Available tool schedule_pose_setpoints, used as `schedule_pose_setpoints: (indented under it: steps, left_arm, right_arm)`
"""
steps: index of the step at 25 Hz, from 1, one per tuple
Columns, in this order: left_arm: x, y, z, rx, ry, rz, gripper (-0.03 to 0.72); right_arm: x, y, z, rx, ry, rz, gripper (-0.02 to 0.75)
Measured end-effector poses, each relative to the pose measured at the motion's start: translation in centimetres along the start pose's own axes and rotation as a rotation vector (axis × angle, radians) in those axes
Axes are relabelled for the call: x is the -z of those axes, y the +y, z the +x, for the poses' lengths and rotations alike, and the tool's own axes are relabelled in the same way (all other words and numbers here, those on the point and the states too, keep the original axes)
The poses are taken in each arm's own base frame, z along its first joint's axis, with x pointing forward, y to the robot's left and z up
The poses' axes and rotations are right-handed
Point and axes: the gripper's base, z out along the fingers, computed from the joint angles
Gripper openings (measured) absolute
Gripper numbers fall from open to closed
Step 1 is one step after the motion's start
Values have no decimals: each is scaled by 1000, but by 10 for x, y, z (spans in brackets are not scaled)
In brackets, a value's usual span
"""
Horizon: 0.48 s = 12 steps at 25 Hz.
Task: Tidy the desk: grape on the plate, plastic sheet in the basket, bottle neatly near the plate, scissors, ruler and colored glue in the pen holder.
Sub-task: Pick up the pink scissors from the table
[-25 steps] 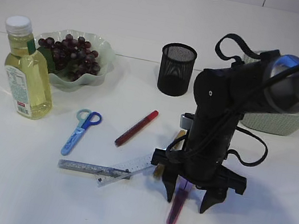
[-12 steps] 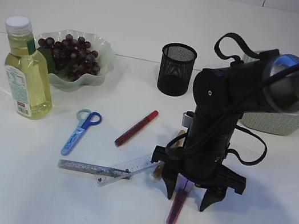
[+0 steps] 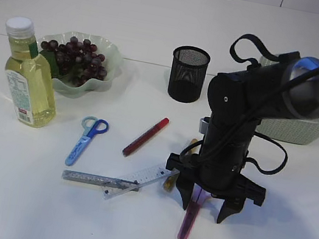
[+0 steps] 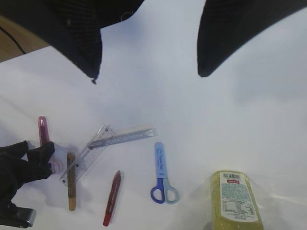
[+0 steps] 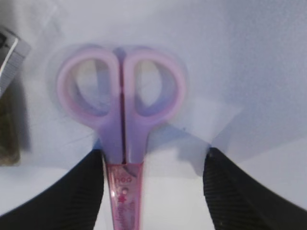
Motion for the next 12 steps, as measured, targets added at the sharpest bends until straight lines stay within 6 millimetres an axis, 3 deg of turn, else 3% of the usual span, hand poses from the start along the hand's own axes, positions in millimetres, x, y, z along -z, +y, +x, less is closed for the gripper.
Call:
schedule_pose_setpoints:
  steps: [12]
  left_arm:
    - [0,0,0,0,0,0,457]
  right_arm:
    - [0,1,-1,-1,-10,-8,511]
